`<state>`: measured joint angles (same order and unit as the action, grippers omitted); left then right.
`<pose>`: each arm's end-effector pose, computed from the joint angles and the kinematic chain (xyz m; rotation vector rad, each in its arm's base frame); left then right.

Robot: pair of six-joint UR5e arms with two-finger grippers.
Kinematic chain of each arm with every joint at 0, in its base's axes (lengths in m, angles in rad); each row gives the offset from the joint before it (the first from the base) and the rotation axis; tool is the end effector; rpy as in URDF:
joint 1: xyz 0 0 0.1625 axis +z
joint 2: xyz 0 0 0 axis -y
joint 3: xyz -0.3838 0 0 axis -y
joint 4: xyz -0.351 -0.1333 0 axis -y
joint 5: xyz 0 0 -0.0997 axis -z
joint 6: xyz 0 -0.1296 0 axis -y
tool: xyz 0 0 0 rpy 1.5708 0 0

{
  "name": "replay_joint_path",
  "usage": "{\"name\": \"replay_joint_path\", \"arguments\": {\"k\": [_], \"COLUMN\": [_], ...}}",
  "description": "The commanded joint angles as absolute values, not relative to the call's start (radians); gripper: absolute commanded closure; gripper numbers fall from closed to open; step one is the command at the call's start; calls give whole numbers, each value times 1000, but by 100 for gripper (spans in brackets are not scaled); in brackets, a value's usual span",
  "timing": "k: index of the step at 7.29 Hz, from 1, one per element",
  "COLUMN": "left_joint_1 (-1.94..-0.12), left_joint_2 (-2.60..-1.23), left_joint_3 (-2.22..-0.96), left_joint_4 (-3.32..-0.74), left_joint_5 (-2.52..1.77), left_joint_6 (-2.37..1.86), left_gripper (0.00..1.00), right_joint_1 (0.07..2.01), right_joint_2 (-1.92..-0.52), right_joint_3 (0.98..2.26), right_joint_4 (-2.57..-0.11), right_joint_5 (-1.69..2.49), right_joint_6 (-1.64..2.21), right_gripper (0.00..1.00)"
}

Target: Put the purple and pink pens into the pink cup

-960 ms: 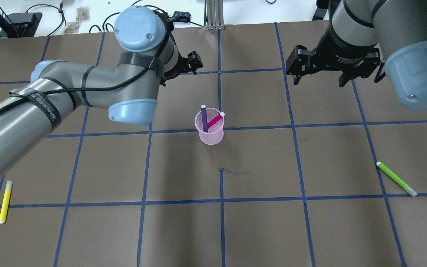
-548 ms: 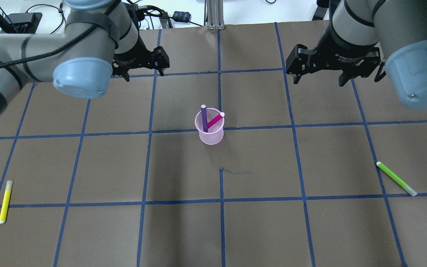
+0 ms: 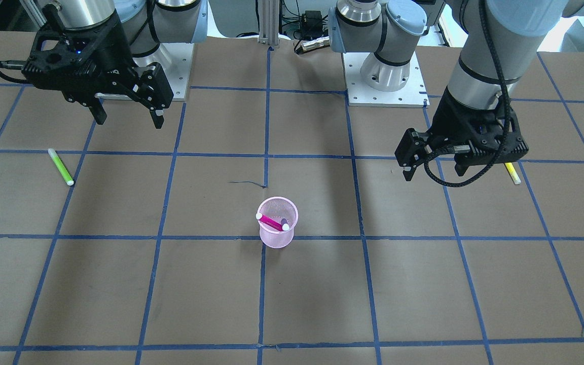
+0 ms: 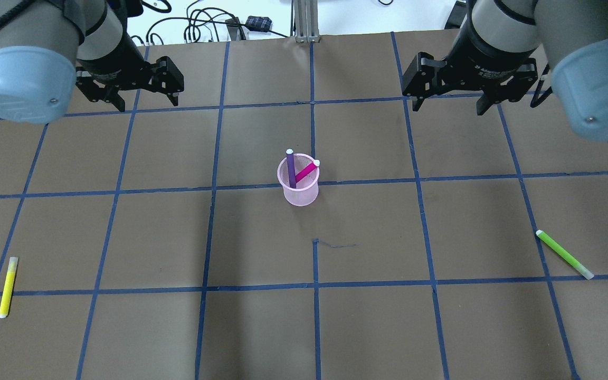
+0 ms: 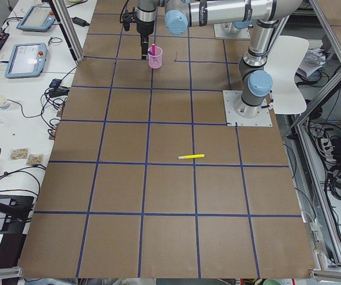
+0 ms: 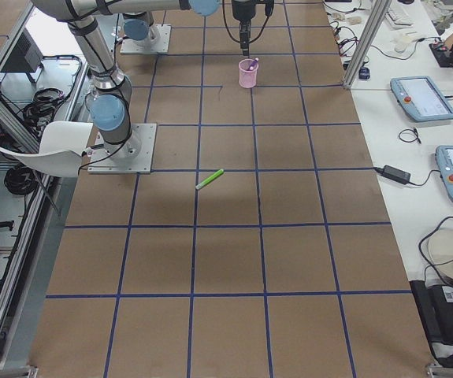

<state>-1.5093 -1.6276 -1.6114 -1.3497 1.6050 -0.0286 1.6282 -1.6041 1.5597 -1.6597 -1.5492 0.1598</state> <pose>-0.0988 -0.4930 0.3953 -0.1429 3.0962 -0.1910 0.1619 -0.4454 0.4465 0.1564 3.0952 -0.2020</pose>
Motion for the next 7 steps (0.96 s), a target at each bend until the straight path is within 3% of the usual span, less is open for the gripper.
{"name": "replay_joint_path", "arguments": {"k": [1,7], "left_joint_1": [-1516,-1513], "left_joint_2": [-1592,-1554], "left_joint_3": [-1624,-1649], "left_joint_4": [-1411,-1497], "left_joint_5": [1604,1542], "left_joint_6": [18,81], "left_gripper": [0,0], "right_joint_1": [1631,1626], "right_joint_2": [-1603,-1609], "right_joint_3": [1545,1543], "right_joint_4": [-1637,-1631], "right_joint_5": [-1540,-1537], "right_joint_6": [161,158], "right_gripper": [0,0]}}
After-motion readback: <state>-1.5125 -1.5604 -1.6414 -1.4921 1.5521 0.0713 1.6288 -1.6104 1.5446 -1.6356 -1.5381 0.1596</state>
